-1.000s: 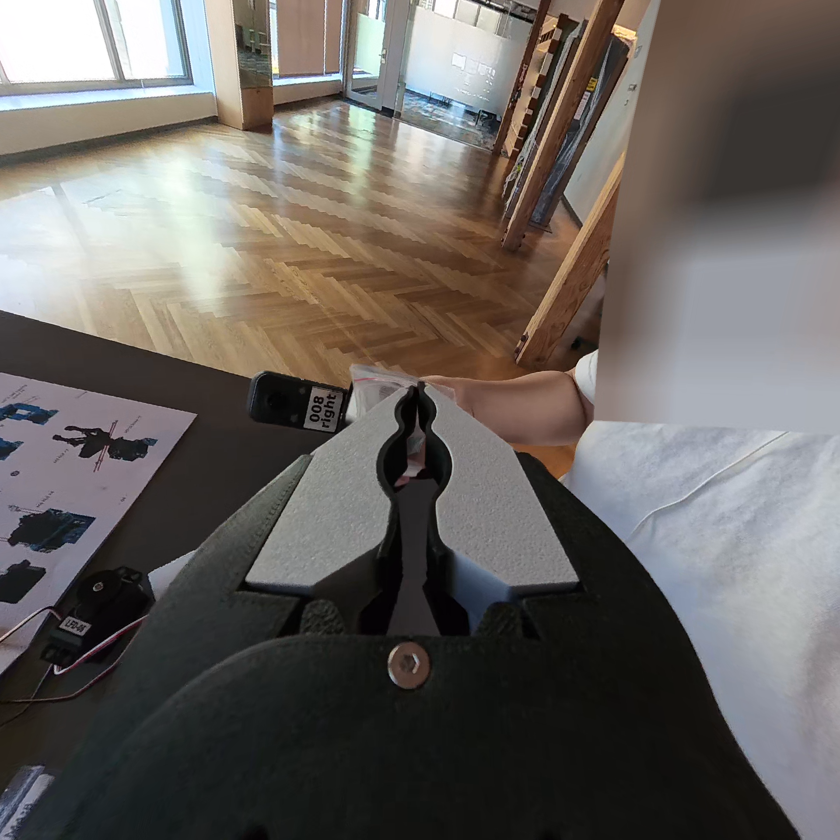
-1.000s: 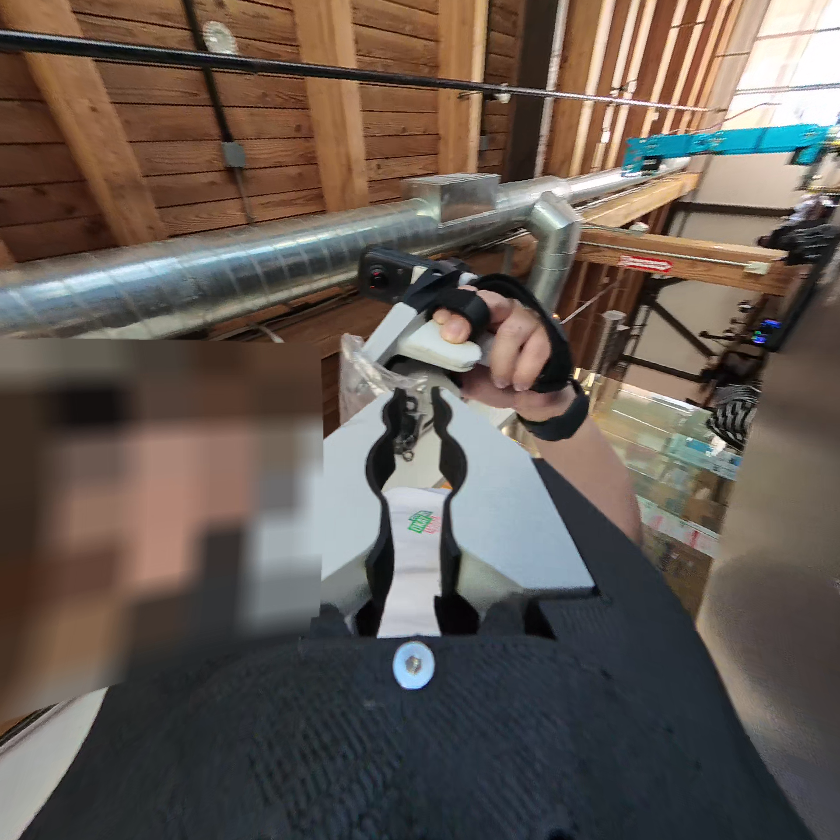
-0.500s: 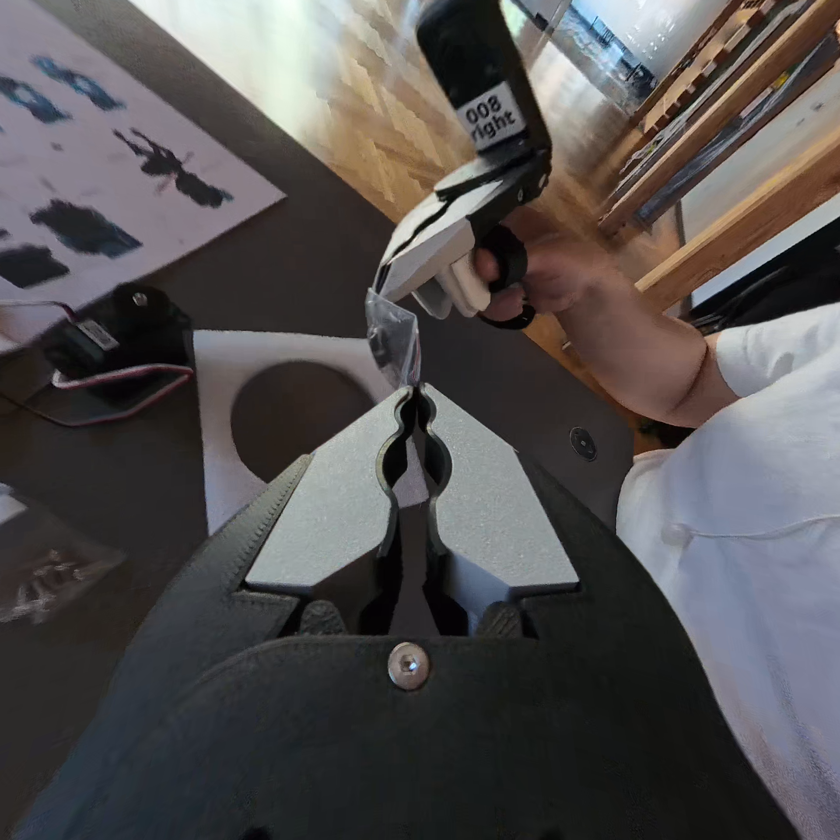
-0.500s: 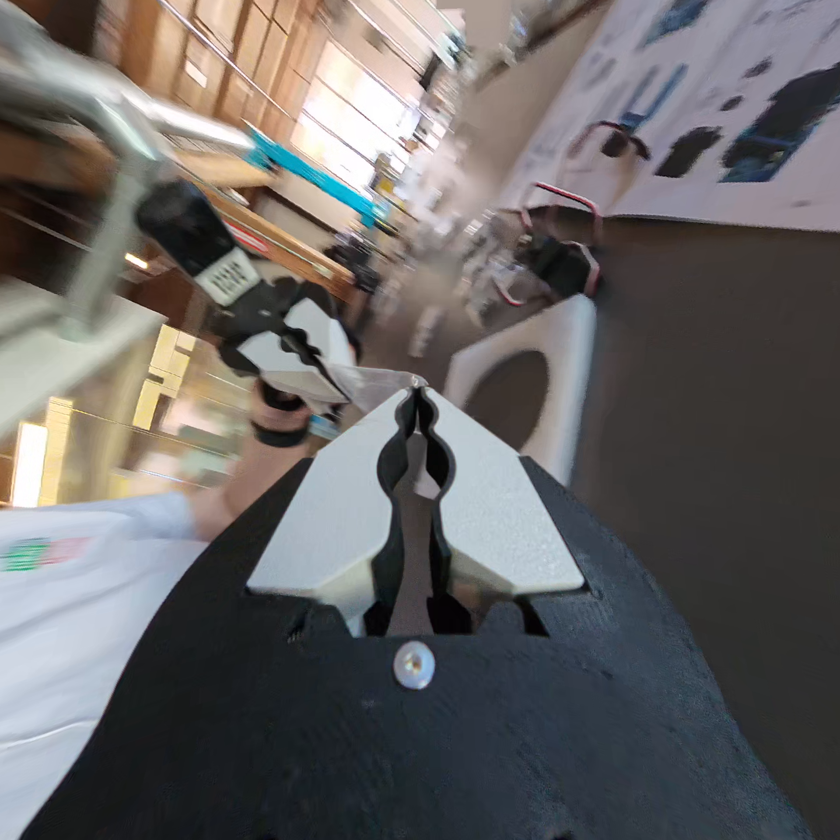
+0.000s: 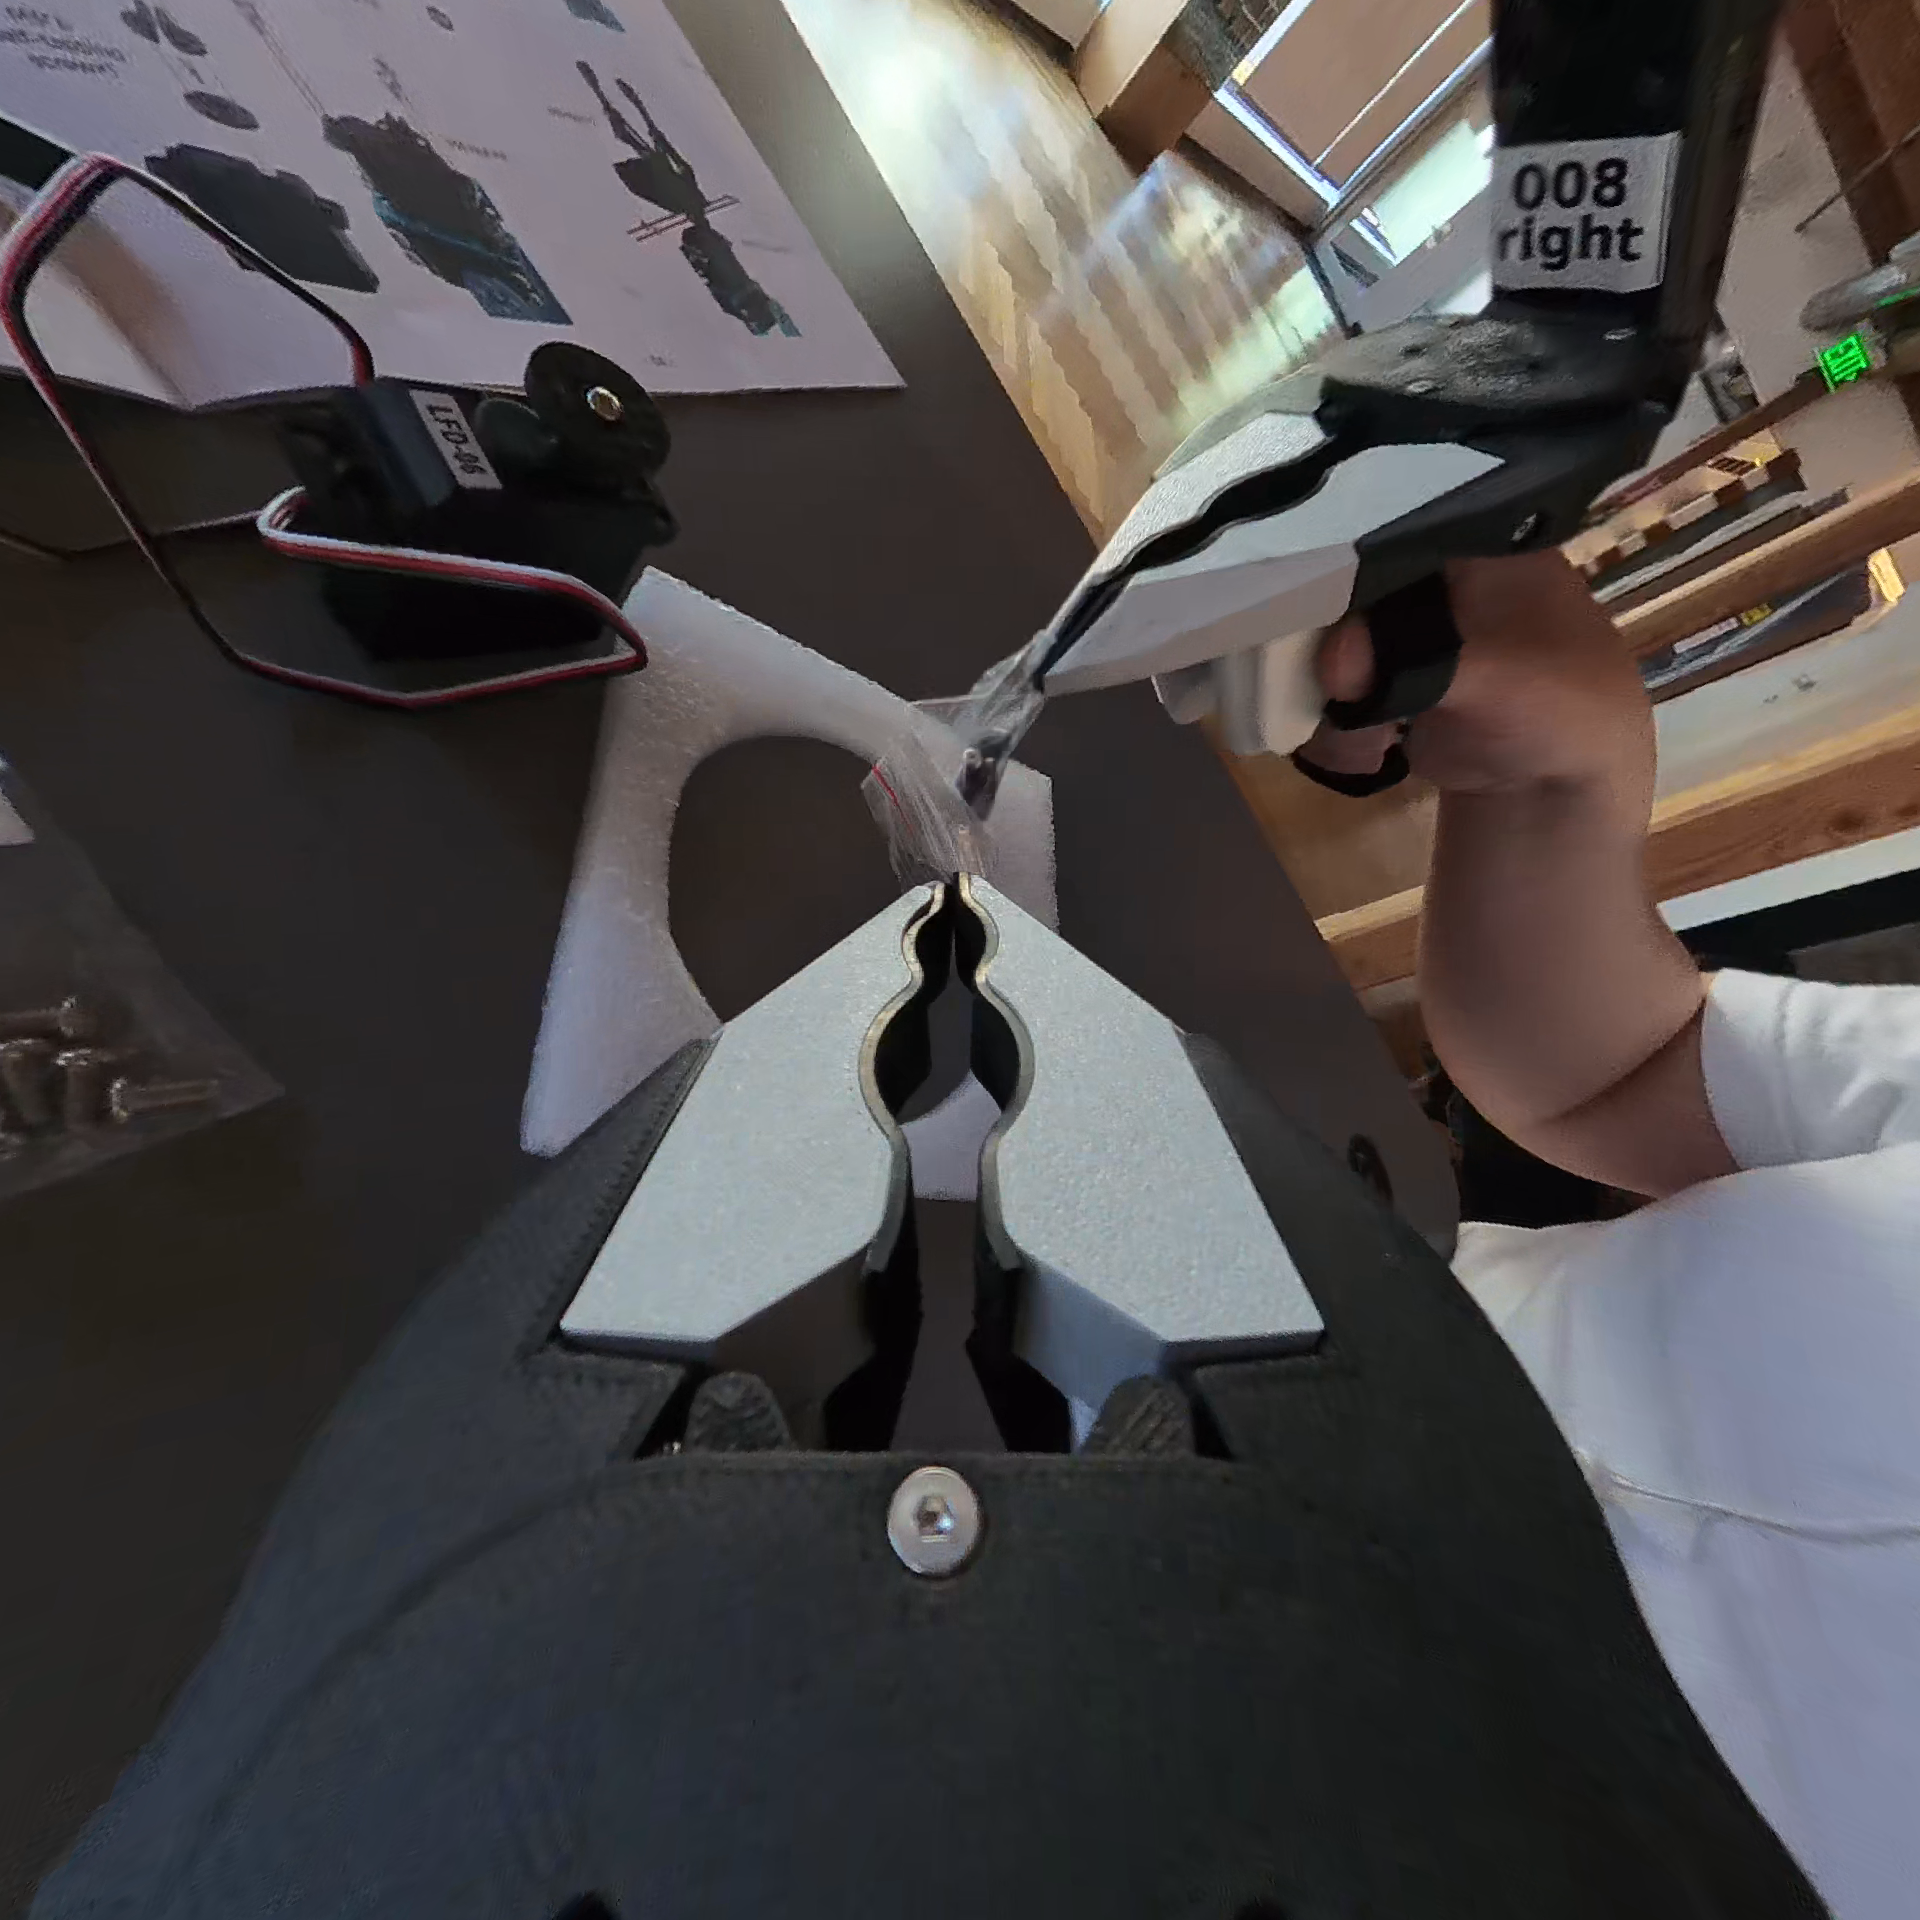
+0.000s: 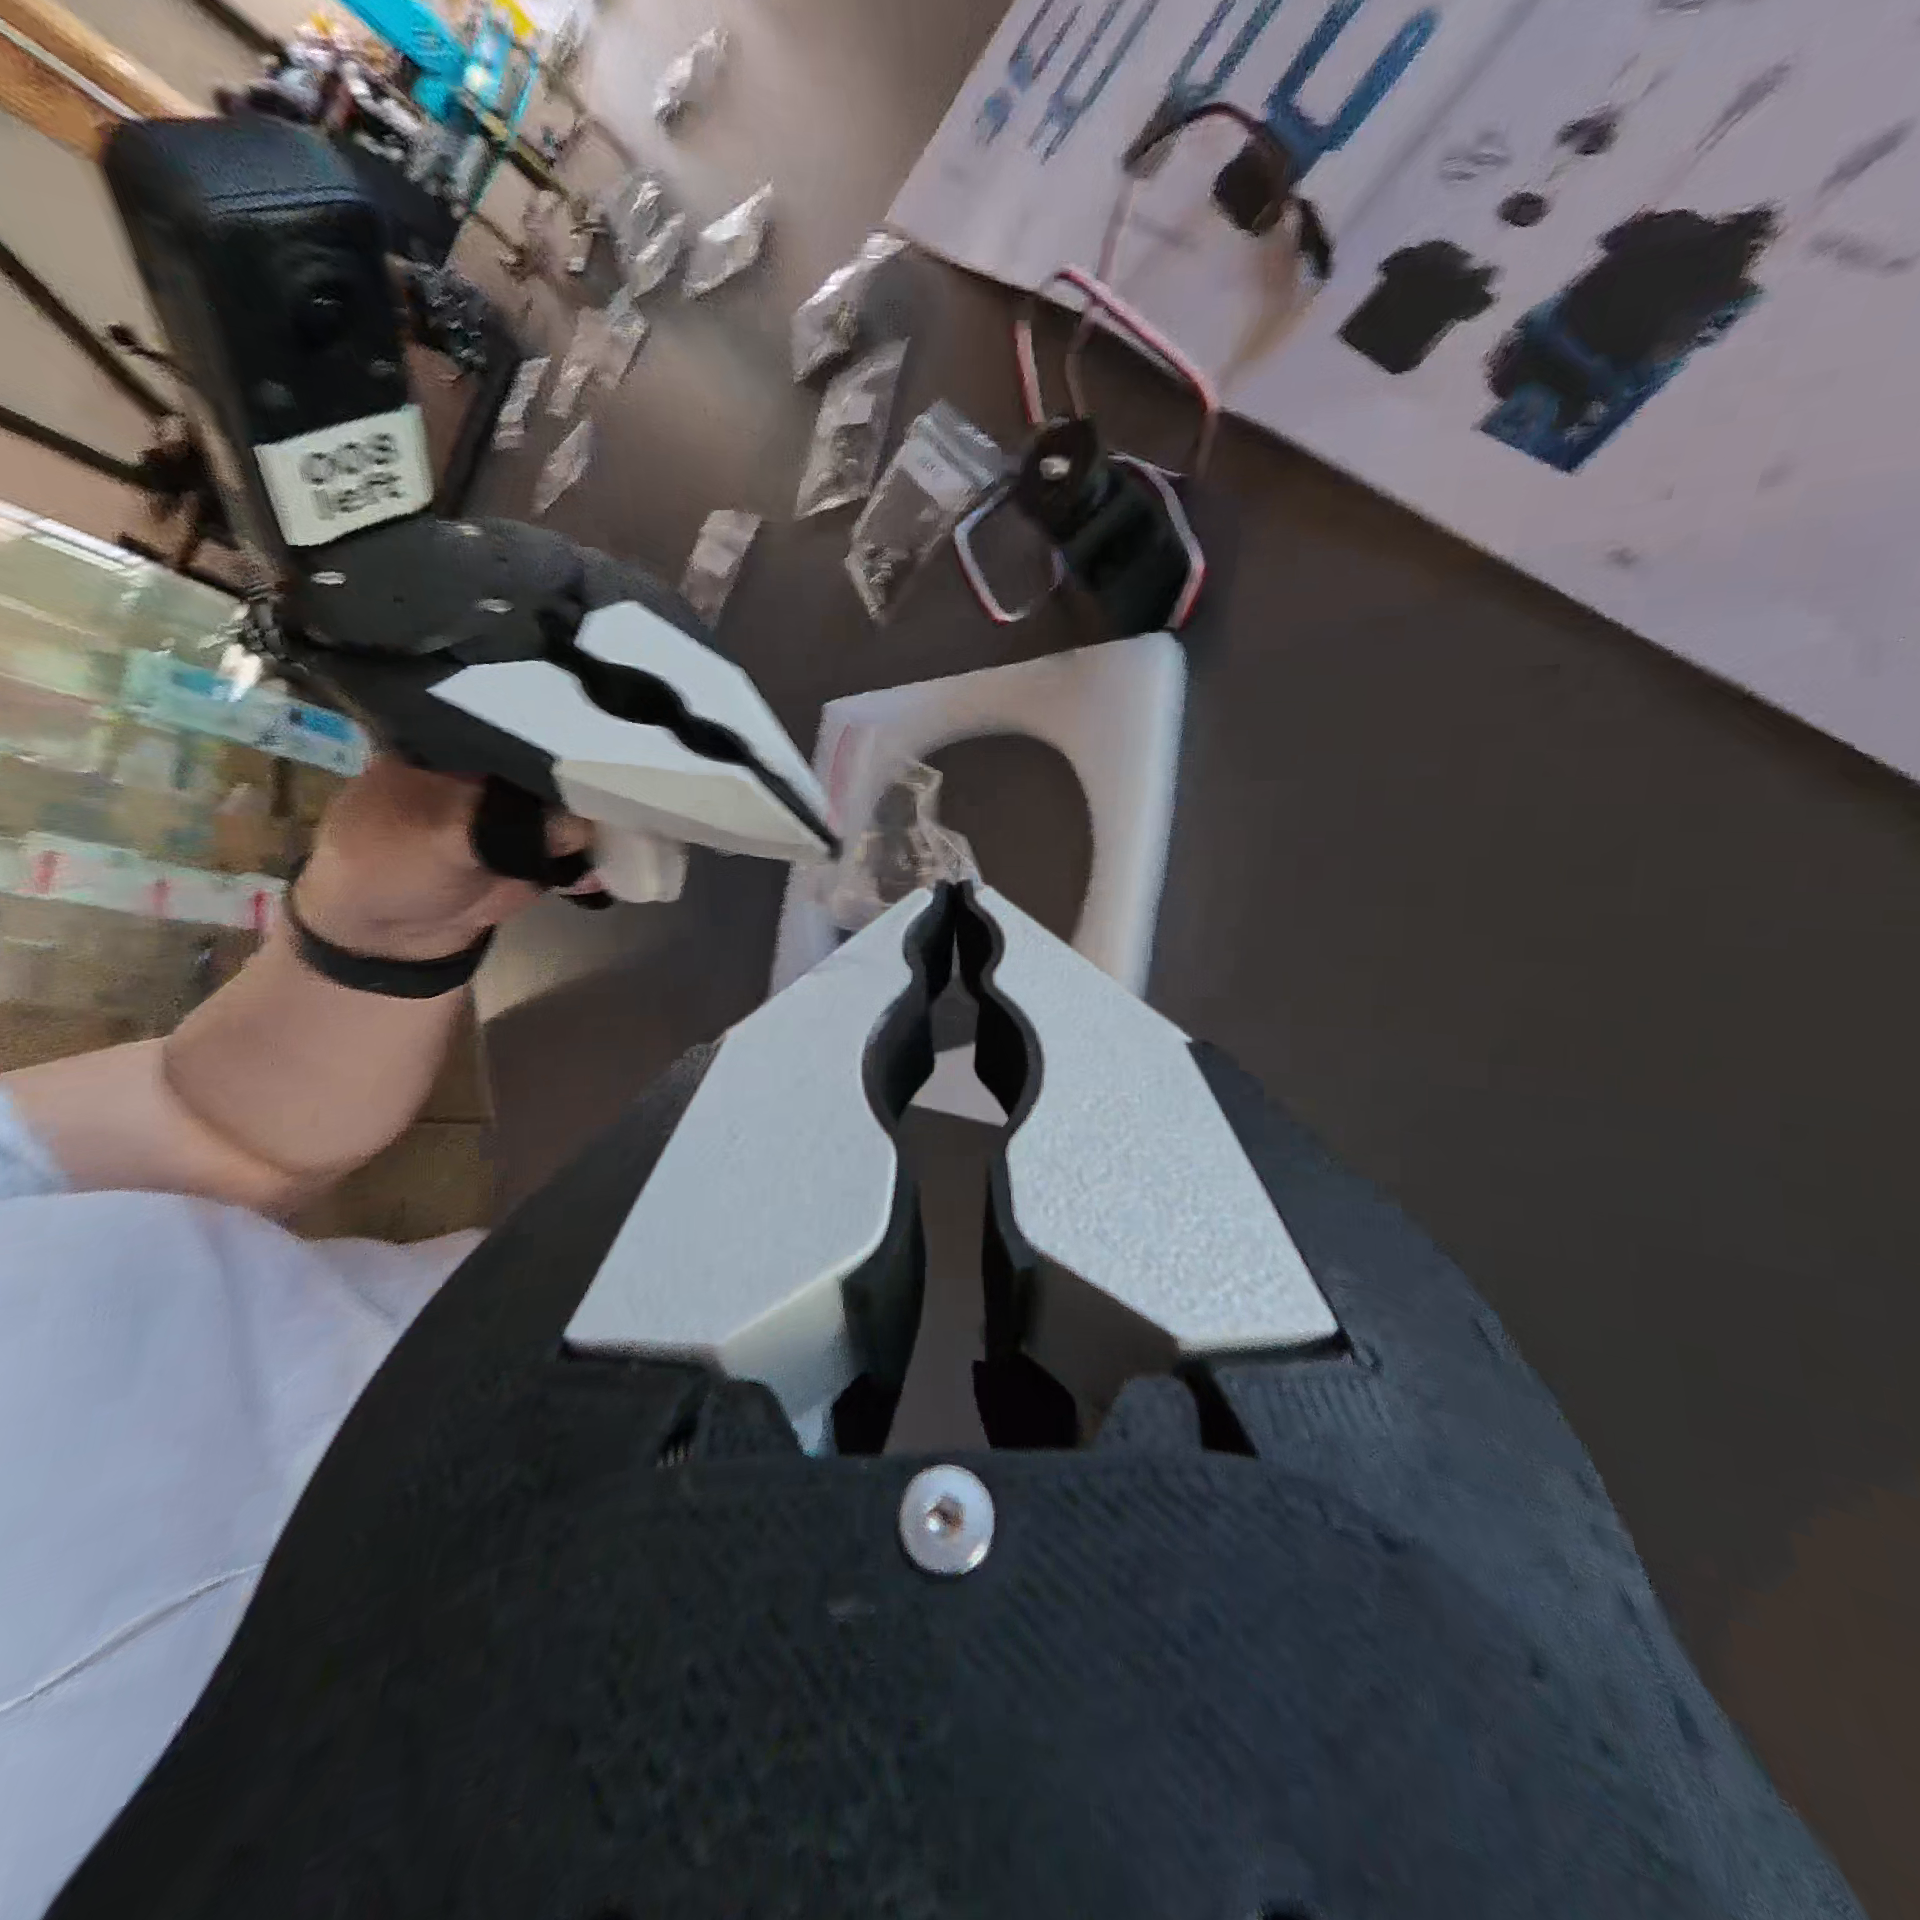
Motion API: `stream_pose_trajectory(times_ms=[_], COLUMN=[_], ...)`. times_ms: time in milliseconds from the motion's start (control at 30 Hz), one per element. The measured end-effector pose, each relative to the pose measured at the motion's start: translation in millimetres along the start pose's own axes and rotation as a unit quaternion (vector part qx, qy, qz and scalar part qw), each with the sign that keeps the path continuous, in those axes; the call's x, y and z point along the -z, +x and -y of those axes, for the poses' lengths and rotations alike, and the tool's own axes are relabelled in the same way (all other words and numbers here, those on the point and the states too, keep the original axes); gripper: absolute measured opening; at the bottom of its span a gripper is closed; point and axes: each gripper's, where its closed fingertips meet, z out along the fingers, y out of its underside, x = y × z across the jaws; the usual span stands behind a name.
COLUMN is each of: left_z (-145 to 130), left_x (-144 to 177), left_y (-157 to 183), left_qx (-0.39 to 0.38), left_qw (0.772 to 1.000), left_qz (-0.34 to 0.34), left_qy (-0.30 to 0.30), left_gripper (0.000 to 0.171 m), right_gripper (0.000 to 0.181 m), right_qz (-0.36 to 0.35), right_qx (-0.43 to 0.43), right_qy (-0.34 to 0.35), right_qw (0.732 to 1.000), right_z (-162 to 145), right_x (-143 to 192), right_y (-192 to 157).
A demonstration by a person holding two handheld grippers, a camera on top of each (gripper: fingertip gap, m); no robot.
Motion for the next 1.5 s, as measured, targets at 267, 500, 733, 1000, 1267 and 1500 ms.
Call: stream_pose_trajectory(times_ms=[267, 500, 733, 1000, 1267, 1500], left_z=[-9.6, -6.4, -8.1, -8.6, -6.5, -2.7], left_x=[-13.7, -18.6, -20.8, -24.4, -23.4, -26.2], left_y=[-1.7, -1.5, -3.6, -3.9, -1.6, -4.1], left_qx=[-0.012, -0.002, 0.004, -0.026, -0.023, -0.031], left_qw=[0.999, 1.0, 1.0, 0.998, 0.998, 0.997], left_qz=[0.027, 0.021, 0.021, 0.042, 0.041, 0.052], left_qy=[-0.025, -0.013, -0.013, -0.027, -0.031, -0.04], left_gripper=[0.0, 0.0, 0.0, 0.0, 0.0, 0.0], right_gripper=[0.0, 0.0, 0.0, 0.021, 0.0, 0.0], right_qz=[-0.043, -0.052, -0.071, -0.022, -0.013, -0.043], right_qx=[0.013, 0.03, 0.059, 0.066, 0.118, 0.118], right_qy=[-0.021, -0.037, -0.058, -0.043, -0.015, -0.026], right_qw=[0.999, 0.998, 0.994, 0.997, 0.993, 0.992], right_z=[-4.6, -2.8, -8.8, -24.1, -18.4, -10.3], right_x=[4.4, 4.6, 3.9, 2.7, 8.0, 7.7], right_y=[12.7, 13.0, 30.4, 31.1, 2.7, 7.9])
